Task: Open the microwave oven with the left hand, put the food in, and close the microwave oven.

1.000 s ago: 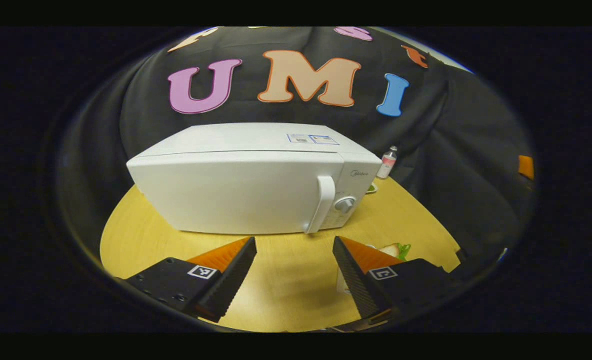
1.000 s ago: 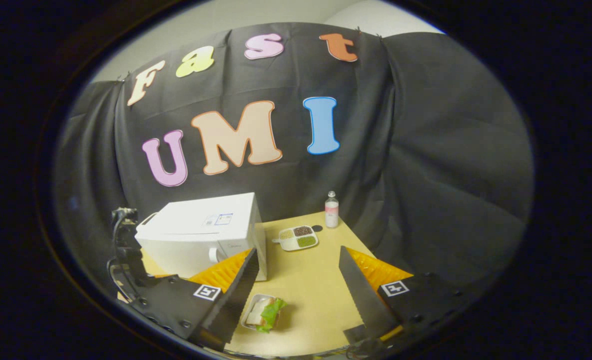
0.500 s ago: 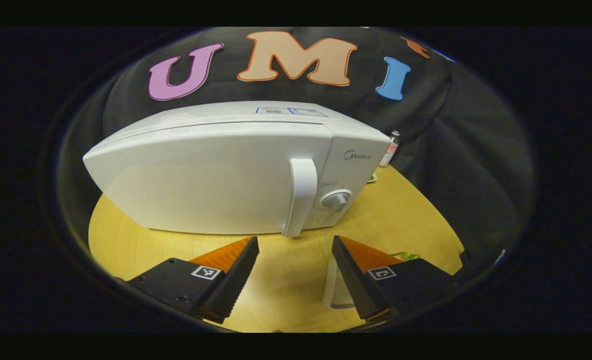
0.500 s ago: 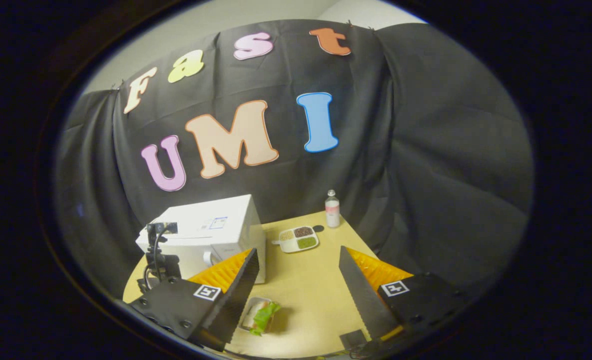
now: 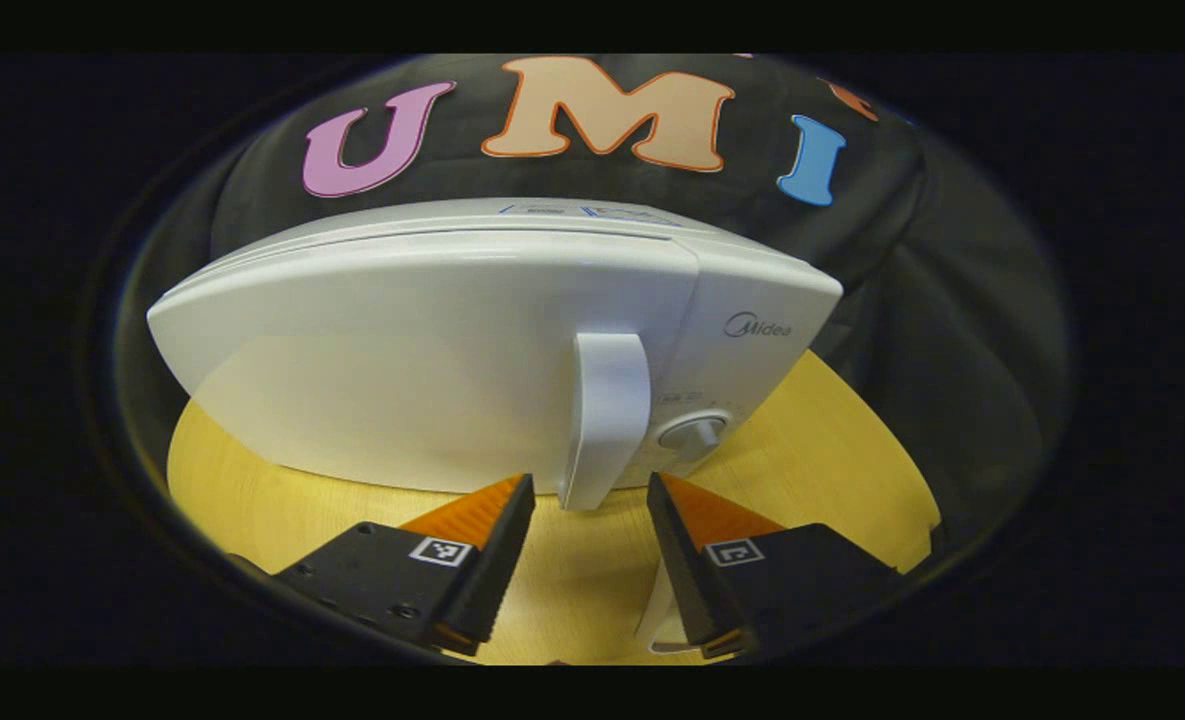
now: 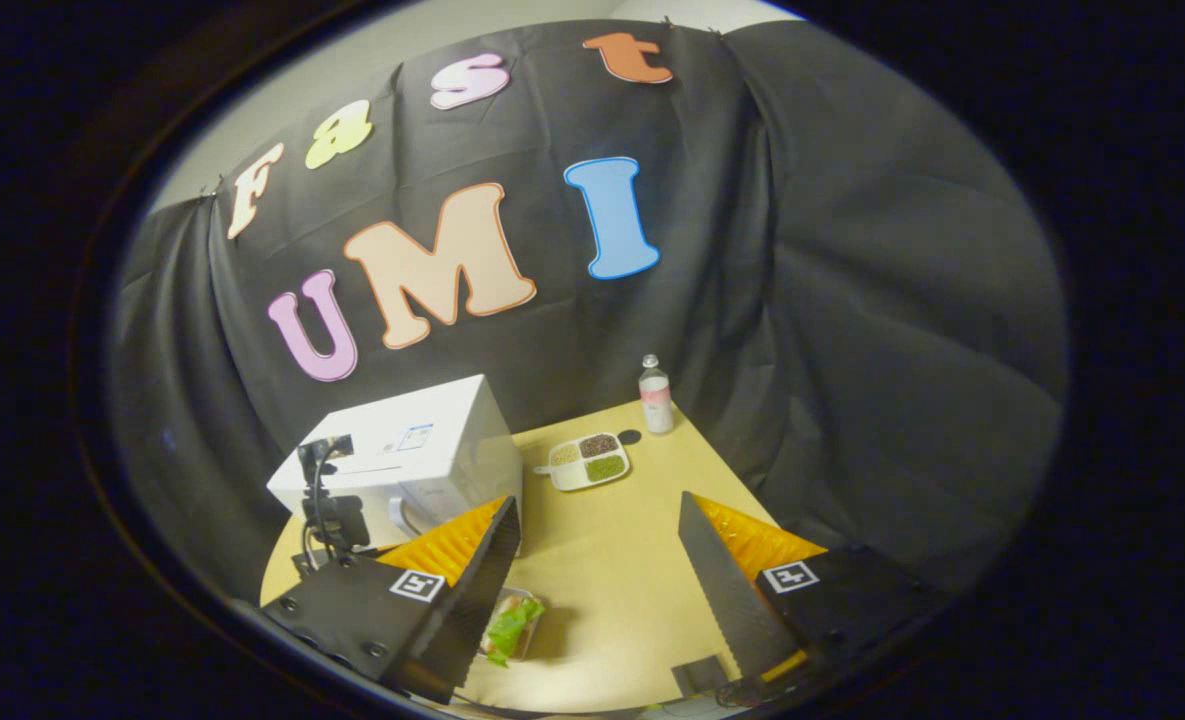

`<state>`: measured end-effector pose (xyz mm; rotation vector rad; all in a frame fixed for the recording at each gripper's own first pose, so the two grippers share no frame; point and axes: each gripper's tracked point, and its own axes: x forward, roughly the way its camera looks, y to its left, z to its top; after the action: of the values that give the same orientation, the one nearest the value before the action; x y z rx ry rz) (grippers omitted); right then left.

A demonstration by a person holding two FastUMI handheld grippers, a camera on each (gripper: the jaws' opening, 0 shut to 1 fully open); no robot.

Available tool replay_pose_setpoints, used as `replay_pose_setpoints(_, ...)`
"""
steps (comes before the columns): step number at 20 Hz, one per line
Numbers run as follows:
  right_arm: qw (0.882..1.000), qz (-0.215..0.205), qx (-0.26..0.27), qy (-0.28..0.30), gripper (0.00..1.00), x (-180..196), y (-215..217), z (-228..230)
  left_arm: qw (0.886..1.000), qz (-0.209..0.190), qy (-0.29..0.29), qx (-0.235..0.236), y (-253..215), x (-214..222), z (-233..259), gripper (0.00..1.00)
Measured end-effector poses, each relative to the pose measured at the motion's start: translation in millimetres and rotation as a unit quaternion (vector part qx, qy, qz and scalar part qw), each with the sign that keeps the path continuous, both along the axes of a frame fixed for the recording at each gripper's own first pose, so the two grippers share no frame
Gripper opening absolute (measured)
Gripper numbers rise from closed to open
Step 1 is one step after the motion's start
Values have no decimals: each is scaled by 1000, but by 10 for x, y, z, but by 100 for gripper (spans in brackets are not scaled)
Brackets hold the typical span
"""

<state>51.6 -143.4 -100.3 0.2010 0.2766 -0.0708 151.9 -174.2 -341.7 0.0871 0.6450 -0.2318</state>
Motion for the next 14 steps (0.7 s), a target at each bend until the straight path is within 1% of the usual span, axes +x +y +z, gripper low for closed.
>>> replay_pose_setpoints(3,1000,10,24,5,91,21,27,-53,1000,12,-8,-19,-11,77,-6,51)
replay_pose_setpoints(4,999,11,30,8,90,25,26,-70,1000,12,-11,-24,-18,109,-10,40)
replay_pose_setpoints(5,999,10,35,10,90,36,20,-85,1000,11,-14,-26,-30,132,-6,36)
replay_pose_setpoints(7,999,8,42,13,90,31,1,-124,999,8,-19,-30,-47,168,4,36)
replay_pose_setpoints(8,999,6,44,14,90,31,-19,-135,999,11,-20,-29,-36,170,0,40)
replay_pose_setpoints(9,999,4,46,14,90,27,-42,-153,999,14,-20,-32,-28,159,13,35)
replay_pose_setpoints(11,999,-1,49,17,90,-4,-69,-188,999,20,-21,-29,-38,171,-5,34)
replay_pose_setpoints(12,999,-2,51,19,99,-12,-81,-195,999,24,-23,-26,-39,171,-1,30)
replay_pose_setpoints(13,998,-4,51,20,90,-34,-95,-214,999,26,-24,-21,-34,169,-2,26)
replay_pose_setpoints(14,998,-6,51,21,90,-53,-109,-218,999,24,-24,-14,-33,161,-6,27)
